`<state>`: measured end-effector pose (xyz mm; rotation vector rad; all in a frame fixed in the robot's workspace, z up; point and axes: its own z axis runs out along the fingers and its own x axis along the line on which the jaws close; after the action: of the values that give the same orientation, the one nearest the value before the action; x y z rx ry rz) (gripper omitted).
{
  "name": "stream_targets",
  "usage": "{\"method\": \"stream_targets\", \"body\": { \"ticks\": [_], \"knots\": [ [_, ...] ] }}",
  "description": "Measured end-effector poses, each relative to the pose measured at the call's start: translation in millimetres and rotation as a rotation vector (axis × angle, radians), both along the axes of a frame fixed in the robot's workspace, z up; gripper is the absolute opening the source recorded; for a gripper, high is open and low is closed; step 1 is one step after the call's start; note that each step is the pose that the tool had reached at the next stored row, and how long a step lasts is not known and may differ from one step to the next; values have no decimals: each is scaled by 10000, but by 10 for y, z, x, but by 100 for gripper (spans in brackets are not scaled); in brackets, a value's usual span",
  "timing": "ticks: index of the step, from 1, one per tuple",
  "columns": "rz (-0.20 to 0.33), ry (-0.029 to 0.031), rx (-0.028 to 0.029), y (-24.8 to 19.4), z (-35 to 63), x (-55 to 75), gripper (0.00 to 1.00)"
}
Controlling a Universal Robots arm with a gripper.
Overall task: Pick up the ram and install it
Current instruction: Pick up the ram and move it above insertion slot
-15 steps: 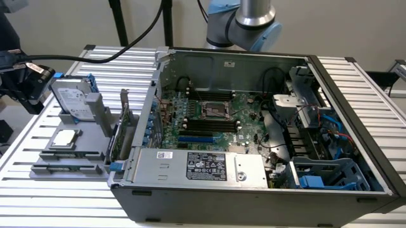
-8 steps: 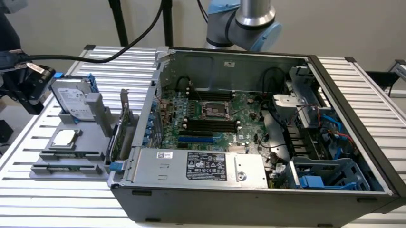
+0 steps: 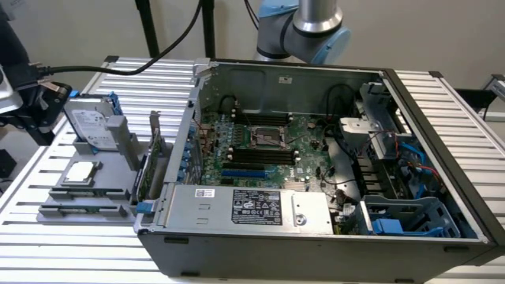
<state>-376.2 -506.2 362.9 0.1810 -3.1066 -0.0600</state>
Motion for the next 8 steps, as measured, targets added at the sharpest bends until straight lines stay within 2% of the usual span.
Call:
{"method": "stream_targets", "body": {
  "ticks": [8],
  "knots": [
    [1451,-1,1,0,-71,0,11]
  ]
}}
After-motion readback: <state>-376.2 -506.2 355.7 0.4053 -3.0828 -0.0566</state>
